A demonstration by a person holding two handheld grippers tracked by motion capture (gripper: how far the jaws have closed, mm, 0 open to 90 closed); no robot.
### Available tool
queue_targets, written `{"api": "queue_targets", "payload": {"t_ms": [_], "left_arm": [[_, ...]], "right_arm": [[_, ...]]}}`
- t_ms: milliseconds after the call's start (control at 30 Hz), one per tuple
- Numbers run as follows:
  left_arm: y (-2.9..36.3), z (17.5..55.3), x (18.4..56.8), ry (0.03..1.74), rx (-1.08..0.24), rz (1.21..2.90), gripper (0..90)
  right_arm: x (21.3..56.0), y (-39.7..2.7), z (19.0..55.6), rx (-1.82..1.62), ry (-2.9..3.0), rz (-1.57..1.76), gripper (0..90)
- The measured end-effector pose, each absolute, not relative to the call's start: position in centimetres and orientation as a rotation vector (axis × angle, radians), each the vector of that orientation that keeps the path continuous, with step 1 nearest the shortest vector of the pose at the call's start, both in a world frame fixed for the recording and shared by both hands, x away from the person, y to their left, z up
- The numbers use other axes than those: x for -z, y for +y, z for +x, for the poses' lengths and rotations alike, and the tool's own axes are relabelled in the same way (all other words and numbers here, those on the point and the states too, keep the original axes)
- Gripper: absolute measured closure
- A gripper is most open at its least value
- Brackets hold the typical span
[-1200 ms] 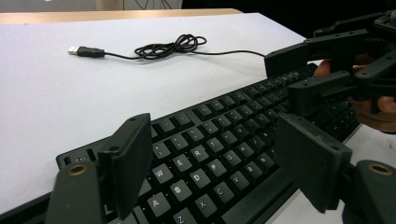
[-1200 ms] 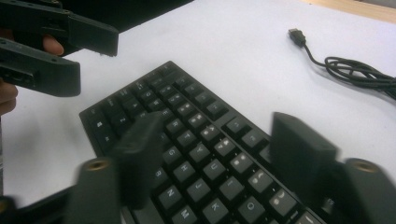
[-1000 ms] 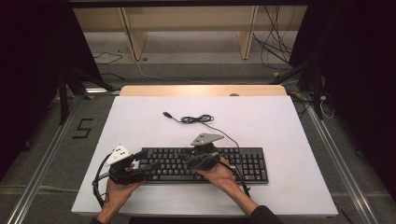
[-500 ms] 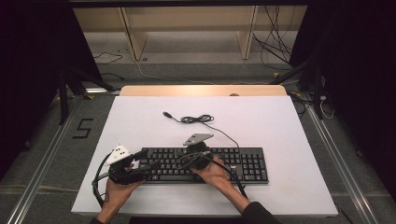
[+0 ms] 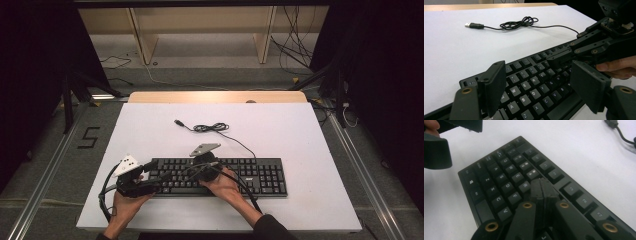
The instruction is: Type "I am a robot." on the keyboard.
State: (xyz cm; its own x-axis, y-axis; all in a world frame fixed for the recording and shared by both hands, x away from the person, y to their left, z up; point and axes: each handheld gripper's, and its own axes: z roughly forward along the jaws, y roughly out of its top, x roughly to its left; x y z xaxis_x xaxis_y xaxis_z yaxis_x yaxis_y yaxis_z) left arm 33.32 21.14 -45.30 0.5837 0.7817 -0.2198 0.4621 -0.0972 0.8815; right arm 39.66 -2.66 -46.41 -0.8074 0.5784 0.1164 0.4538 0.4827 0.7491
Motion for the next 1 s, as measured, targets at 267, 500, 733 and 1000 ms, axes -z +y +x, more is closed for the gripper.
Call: {"api": "queue_targets", "payload": {"t_ms": [267,500,733,1000], "left_arm": [[21.1,33.4,45.4,1.039,-0.374,1.748,32.5],[20.2,34.0,45.8,1.017,-0.367,1.823,62.4],[18.7,35.0,46.5,1.001,-0.342,1.911,83.6],[17.0,36.4,46.9,0.995,-0.284,1.97,89.1]], "right_arm": [[46.6,-2.3,39.7,-1.217,2.574,0.902,90.0],[46.3,-2.7,39.5,-1.239,2.562,0.917,78.5],[45.2,-3.8,38.9,-1.274,2.519,0.935,47.8],[44.4,-6.0,37.6,-1.319,2.456,0.94,29.4]]}}
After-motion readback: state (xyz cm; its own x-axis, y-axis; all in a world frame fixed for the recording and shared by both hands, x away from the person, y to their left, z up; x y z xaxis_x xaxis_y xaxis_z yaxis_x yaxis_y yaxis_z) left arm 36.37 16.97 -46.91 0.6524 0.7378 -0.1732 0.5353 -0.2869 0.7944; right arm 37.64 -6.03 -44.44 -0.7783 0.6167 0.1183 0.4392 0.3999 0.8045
